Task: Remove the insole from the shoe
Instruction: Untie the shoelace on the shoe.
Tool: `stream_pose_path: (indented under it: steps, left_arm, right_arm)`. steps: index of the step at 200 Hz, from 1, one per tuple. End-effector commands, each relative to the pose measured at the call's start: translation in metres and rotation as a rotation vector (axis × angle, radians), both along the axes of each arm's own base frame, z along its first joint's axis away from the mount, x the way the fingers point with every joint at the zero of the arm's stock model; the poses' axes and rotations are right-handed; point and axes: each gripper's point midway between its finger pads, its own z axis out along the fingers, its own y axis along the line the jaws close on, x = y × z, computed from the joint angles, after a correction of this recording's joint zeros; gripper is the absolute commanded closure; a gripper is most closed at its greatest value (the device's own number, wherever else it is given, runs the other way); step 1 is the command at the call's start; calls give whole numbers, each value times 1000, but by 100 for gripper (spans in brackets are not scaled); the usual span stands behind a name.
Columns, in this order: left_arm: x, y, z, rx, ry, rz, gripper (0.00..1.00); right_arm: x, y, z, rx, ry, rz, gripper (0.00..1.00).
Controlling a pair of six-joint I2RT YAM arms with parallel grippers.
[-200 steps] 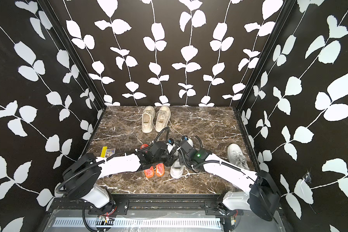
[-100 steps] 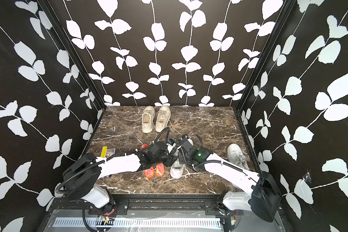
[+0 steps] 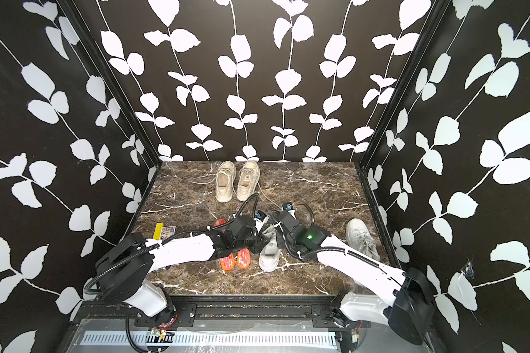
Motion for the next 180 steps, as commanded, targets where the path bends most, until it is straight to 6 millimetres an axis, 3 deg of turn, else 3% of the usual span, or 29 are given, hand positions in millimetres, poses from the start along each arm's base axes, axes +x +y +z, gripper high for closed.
stream_pose_path:
  steps: [1, 33, 69, 91, 126, 180]
  left_arm:
    - [7, 8, 5, 26, -10, 53, 53]
    - [8, 7, 7, 20, -16, 54, 64]
    - [7, 0, 7, 9, -6, 28, 75]
    - [6, 0, 8, 6, -5, 26, 83]
    - [2, -5, 6, 6, 9, -17, 90]
    - [2, -8, 7, -11, 17, -19, 96]
  right_arm:
    - [1, -29, 1, -45, -23, -102, 100]
    - [1, -51, 0, -45, -30, -194, 100]
    - [4, -54, -7, 27, -28, -223, 100]
    - [2, -88, -1, -57, -26, -317, 100]
    - [0, -134, 9, -51, -64, -440, 100]
    - [-12, -185, 22, -107, -70, -610, 100]
